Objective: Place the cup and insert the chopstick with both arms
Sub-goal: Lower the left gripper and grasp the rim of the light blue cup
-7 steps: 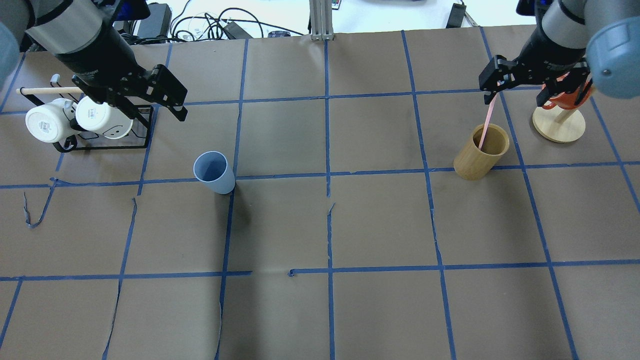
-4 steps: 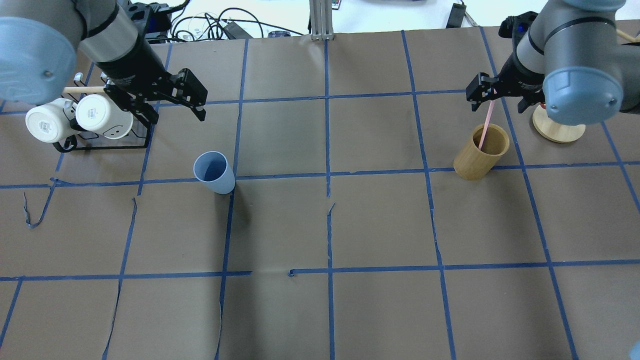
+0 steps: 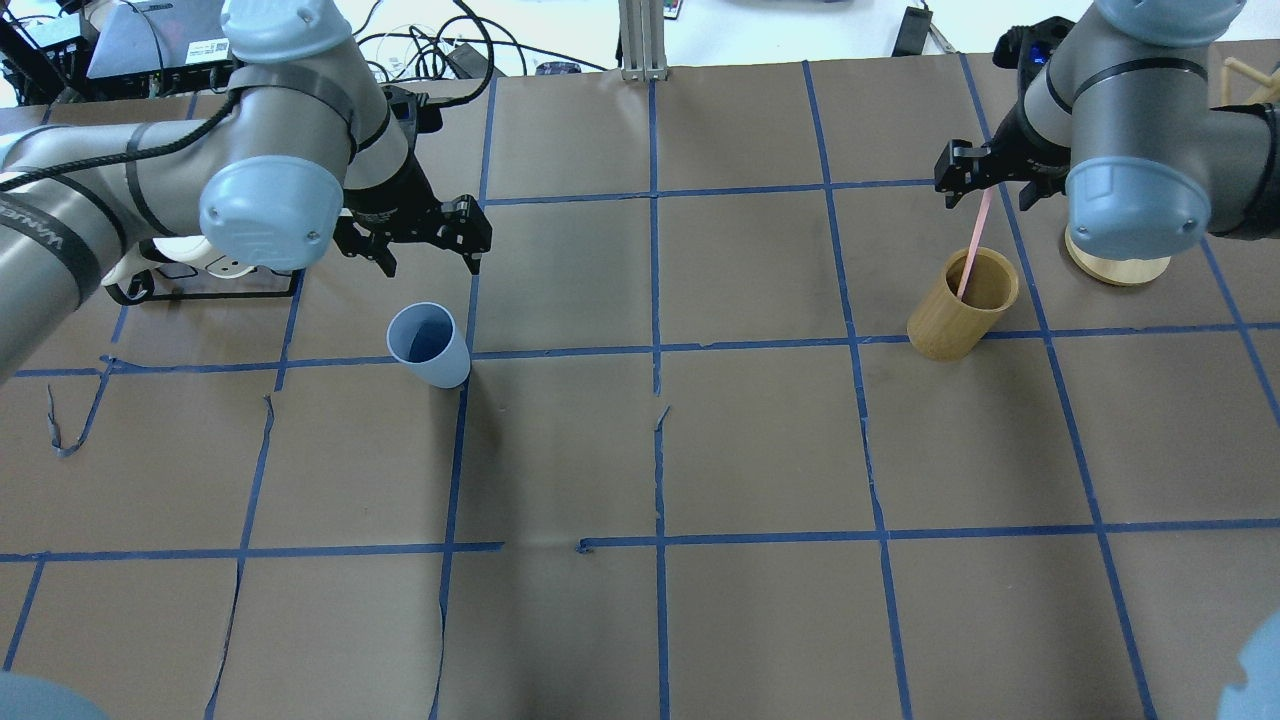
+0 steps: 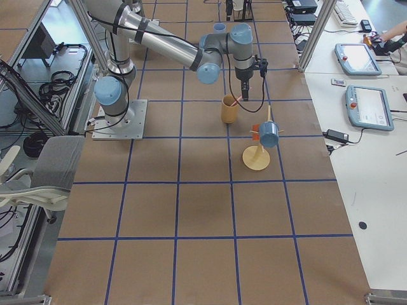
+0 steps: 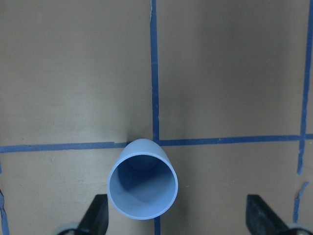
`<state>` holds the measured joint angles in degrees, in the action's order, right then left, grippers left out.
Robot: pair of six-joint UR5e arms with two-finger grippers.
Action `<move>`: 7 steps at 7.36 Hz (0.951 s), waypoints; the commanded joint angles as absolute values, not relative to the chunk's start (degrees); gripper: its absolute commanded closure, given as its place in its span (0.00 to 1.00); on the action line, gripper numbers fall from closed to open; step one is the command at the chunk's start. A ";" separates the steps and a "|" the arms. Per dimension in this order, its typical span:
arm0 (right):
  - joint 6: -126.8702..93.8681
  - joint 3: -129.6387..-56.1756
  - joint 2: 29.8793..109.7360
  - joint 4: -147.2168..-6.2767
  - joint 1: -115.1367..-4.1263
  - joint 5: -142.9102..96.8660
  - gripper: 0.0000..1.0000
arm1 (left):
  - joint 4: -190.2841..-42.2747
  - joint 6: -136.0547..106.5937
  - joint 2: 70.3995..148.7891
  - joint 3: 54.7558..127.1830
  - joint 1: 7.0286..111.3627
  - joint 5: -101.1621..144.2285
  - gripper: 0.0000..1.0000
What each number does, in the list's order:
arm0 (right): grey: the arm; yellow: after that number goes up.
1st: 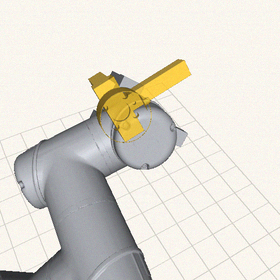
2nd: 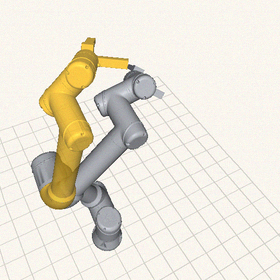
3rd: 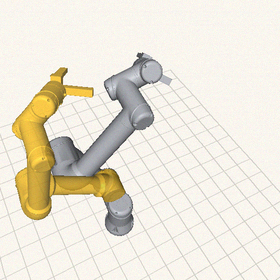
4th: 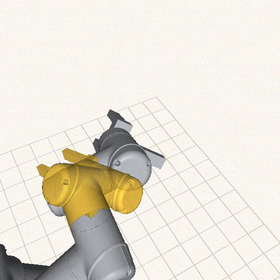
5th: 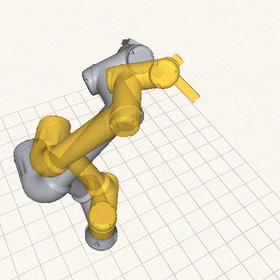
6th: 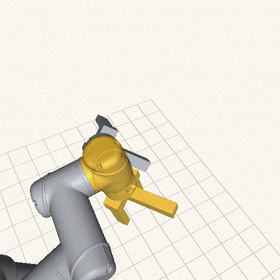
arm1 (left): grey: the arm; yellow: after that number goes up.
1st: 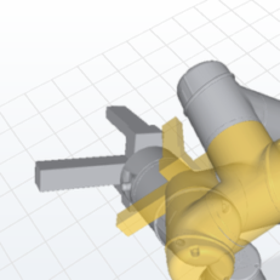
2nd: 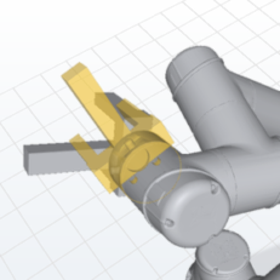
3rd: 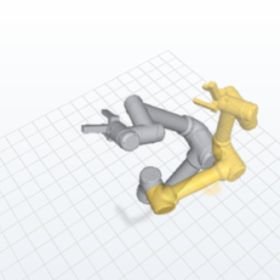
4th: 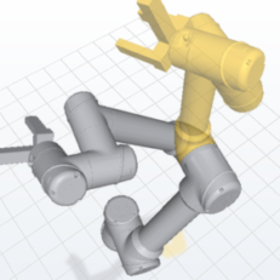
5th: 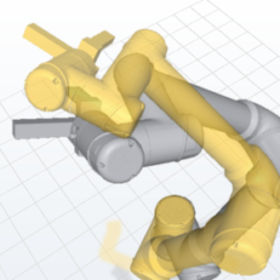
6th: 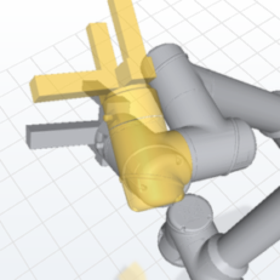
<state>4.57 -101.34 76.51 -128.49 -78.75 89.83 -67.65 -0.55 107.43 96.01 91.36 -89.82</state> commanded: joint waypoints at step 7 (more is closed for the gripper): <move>4.75 -100.11 77.87 -125.15 -78.84 89.56 0.64 | -65.74 -0.26 110.04 100.11 92.37 -90.26 1.00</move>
